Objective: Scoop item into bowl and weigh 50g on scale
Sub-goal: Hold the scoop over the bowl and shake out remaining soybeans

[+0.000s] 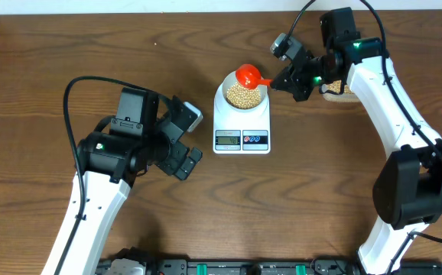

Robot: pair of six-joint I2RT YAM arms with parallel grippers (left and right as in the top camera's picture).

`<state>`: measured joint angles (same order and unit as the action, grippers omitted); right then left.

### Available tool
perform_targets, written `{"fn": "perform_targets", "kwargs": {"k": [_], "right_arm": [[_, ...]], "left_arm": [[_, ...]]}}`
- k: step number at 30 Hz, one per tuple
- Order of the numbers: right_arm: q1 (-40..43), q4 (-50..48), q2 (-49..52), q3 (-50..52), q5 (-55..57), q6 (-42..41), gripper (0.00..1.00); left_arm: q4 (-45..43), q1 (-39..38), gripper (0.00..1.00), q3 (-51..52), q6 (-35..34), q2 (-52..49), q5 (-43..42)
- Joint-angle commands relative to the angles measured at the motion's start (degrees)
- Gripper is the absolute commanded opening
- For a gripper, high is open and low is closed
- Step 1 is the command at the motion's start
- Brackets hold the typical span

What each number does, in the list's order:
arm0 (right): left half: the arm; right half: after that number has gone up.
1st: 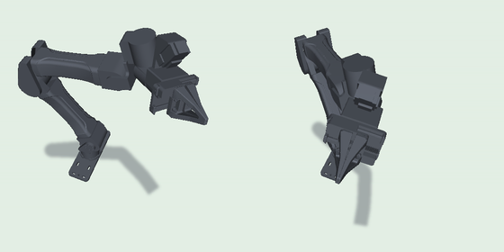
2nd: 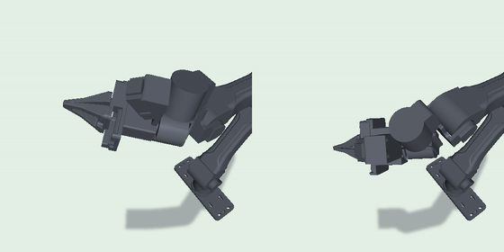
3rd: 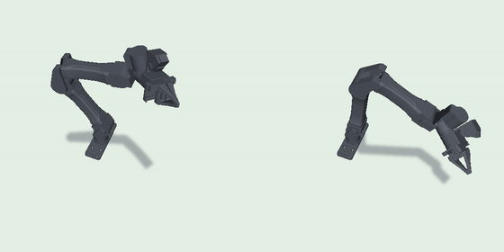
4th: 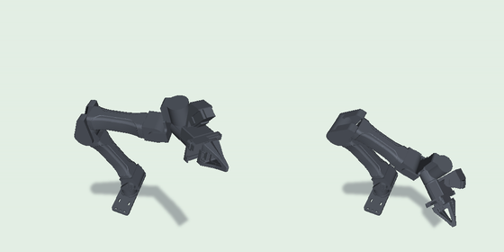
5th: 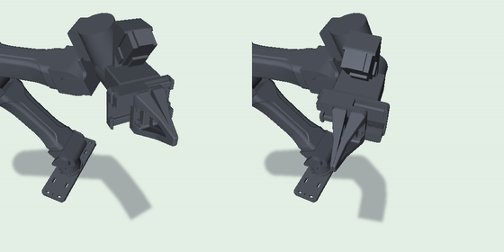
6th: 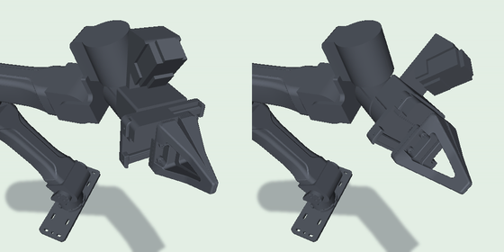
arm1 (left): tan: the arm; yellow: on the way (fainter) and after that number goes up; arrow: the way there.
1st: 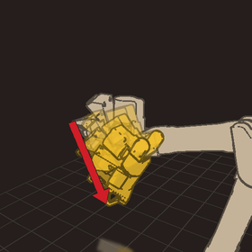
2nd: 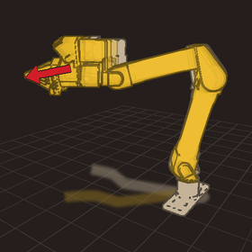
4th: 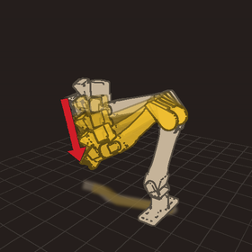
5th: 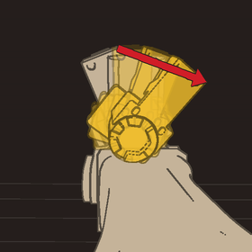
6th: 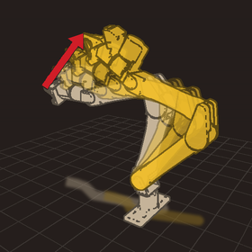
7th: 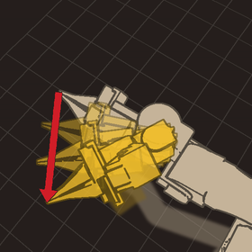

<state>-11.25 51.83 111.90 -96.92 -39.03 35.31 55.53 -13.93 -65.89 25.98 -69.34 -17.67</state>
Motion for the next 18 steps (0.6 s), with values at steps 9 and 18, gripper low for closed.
{"fn": "perform_targets", "kwargs": {"k": [9, 18], "right_arm": [[-0.1, -0.2, -1.8, -1.4, 0.0, 1.1, 0.01], [-3.7, -0.2, -4.0, -2.7, 12.2, 3.3, 0.01]], "left_arm": [[0.2, 0.0, 0.98, -0.1, 1.0, -0.3, 0.2], [0.1, 0.0, 0.98, -0.1, 1.0, -0.3, 0.2]]}}
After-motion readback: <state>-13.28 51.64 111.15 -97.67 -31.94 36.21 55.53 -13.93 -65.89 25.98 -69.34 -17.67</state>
